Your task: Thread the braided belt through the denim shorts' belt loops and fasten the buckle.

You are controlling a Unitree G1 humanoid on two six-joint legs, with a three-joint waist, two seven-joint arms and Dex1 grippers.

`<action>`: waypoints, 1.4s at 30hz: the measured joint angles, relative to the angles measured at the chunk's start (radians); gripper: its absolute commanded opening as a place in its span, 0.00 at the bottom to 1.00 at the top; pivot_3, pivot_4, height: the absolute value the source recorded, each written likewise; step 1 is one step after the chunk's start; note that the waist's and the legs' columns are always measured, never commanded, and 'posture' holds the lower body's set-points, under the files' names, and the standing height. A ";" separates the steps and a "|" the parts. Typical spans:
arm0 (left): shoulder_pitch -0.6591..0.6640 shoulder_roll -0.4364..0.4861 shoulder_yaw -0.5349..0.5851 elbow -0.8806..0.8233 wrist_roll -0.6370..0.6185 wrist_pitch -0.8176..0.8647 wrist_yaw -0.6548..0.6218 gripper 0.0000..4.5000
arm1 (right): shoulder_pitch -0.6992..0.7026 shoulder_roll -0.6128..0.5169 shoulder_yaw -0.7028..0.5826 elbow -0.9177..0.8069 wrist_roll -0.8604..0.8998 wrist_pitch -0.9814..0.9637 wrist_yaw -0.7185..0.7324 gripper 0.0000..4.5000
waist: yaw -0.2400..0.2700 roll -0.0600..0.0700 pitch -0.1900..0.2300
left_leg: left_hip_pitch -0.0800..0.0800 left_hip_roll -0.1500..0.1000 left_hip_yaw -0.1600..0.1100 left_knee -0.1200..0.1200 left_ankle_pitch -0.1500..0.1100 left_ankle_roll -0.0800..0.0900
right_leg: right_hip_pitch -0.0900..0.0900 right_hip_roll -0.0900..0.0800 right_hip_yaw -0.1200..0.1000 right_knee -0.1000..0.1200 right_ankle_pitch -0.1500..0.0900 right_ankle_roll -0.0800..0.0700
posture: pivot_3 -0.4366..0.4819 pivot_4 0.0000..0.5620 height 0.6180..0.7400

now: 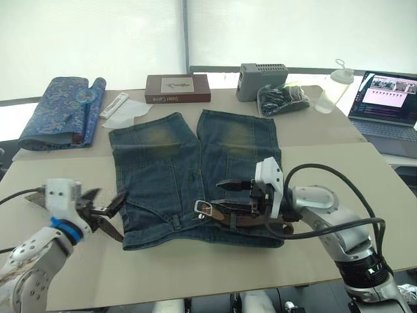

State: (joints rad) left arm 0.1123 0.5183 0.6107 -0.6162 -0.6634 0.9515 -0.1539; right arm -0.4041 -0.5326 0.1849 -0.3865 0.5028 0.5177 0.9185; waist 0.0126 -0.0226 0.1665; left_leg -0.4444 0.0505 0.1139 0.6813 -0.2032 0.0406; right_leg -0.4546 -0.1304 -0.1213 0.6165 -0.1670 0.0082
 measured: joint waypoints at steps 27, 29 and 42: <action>-0.383 -0.091 0.225 0.357 0.241 0.348 0.244 0.69 | -0.179 0.091 0.070 0.151 -0.040 -0.101 0.185 0.89 | 0.005 -0.008 0.000 | 0.002 0.000 0.000 0.000 0.003 -0.005 | -0.002 0.000 0.000 0.008 -0.002 -0.005 | 0.48 0.27 0.74; -0.384 -0.090 0.194 0.393 0.258 0.287 0.230 0.48 | -0.179 0.088 0.067 0.151 -0.041 -0.101 0.179 0.89 | 0.007 -0.008 0.000 | 0.002 0.000 0.000 -0.001 0.003 -0.005 | -0.003 -0.001 0.000 0.008 -0.002 -0.005 | 0.48 0.27 0.74; -0.216 0.045 -0.034 0.369 0.401 0.003 0.148 0.00 | -0.172 0.070 0.060 0.112 -0.047 -0.074 0.141 0.89 | 0.000 -0.009 0.000 | 0.002 0.001 0.001 -0.003 0.002 -0.007 | -0.006 -0.001 0.000 0.008 -0.003 -0.007 | 0.48 0.27 0.74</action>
State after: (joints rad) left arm -0.1034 0.5636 0.5768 -0.2474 -0.2621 0.9544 -0.0063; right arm -0.5761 -0.4623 0.2454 -0.2748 0.4561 0.4438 1.0591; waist 0.0121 -0.0316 0.1670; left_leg -0.4429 0.0517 0.1147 0.6780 -0.2013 0.0337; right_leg -0.4603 -0.1319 -0.1217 0.6244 -0.1700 0.0010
